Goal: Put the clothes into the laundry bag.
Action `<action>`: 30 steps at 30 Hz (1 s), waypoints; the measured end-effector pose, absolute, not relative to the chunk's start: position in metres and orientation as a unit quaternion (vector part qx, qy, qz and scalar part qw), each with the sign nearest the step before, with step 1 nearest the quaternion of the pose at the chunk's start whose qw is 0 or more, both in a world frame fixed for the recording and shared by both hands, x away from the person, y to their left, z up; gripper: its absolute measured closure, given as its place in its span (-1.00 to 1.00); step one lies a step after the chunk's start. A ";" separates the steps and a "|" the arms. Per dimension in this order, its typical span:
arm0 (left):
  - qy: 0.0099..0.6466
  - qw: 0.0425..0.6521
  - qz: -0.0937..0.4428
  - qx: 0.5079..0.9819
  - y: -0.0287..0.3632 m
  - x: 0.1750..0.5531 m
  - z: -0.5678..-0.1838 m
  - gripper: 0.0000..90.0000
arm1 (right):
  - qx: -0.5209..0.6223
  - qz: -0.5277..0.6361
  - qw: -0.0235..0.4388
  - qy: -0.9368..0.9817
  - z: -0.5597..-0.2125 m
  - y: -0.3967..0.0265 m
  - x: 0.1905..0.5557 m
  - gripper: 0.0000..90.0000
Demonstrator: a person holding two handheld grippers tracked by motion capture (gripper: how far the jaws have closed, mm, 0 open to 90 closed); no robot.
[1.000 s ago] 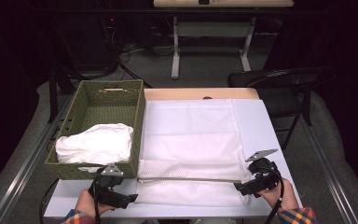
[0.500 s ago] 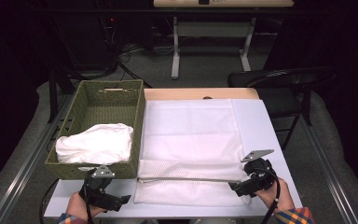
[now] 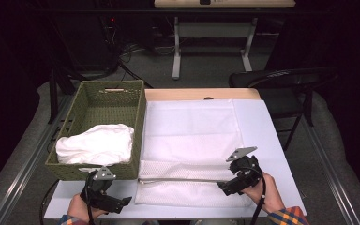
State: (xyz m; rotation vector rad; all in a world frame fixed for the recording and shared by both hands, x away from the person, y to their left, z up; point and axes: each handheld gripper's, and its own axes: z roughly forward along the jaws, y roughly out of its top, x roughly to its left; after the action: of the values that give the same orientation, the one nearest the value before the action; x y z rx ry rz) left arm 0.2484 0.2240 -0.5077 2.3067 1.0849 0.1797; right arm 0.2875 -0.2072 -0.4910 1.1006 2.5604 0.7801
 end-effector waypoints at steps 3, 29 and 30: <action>0.407 0.289 0.070 0.864 0.224 0.249 -0.508 -0.94 | 0.364 0.258 0.126 0.886 -0.494 -0.195 0.291 -1.00; 0.398 0.290 0.056 0.868 0.221 0.254 -0.511 -0.90 | 0.312 0.198 0.102 0.924 -0.528 -0.139 0.325 0.18; 0.398 0.289 0.056 0.869 0.221 0.254 -0.511 -0.90 | 0.314 0.198 0.103 0.923 -0.528 -0.139 0.325 0.21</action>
State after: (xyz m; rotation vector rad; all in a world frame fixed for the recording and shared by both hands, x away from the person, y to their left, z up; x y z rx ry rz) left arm 0.2541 0.2211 -0.5113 2.3186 1.0612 0.1489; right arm 0.3246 -0.1385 -0.5284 0.9254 2.7228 0.5848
